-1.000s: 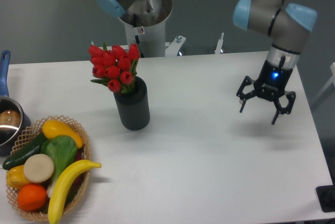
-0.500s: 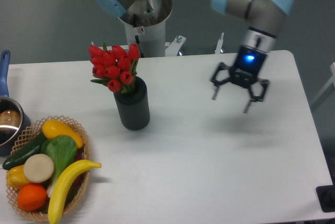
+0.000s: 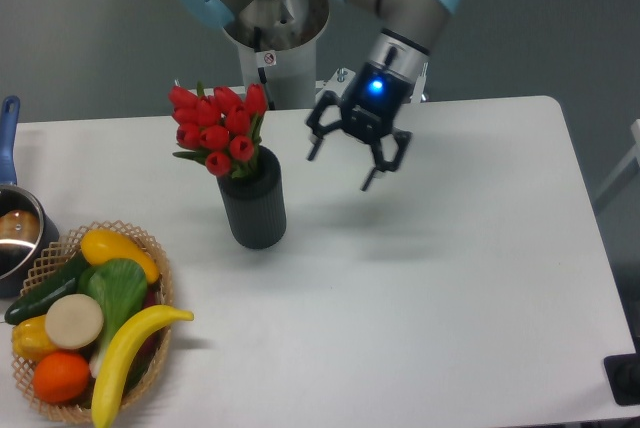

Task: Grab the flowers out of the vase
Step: 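Move the open gripper toward the red tulip stems above the black vase, then lower the gripper onto the tulip stems and close it around them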

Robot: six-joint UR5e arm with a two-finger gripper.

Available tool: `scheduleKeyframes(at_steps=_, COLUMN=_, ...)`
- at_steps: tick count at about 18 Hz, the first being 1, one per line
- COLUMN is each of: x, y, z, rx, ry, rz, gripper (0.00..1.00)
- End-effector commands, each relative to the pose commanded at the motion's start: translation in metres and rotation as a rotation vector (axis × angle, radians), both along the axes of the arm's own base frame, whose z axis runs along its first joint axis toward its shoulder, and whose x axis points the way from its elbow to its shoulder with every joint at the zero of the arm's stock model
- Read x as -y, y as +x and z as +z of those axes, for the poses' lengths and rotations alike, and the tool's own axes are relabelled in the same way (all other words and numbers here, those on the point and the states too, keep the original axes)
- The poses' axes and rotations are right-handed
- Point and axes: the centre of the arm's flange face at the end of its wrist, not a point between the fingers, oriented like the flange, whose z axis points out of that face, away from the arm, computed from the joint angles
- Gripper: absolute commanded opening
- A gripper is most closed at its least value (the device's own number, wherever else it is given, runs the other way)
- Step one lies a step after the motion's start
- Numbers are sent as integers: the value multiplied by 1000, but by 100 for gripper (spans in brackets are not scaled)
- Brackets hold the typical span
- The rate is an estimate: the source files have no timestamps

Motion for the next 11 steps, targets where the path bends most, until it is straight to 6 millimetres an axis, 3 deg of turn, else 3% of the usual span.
scheduleKeyframes(at_steps=4, x=4, y=24, z=27, rx=-10, ry=34, rz=-7, gripper=100)
scheduleKeyframes(at_steps=7, x=4, y=39, z=28, rx=-14, ry=37, rz=-19, gripper=100)
scheduleKeyframes(at_steps=11, x=-1, y=42, z=26, rx=-4, ry=53, rz=-38, gripper=100)
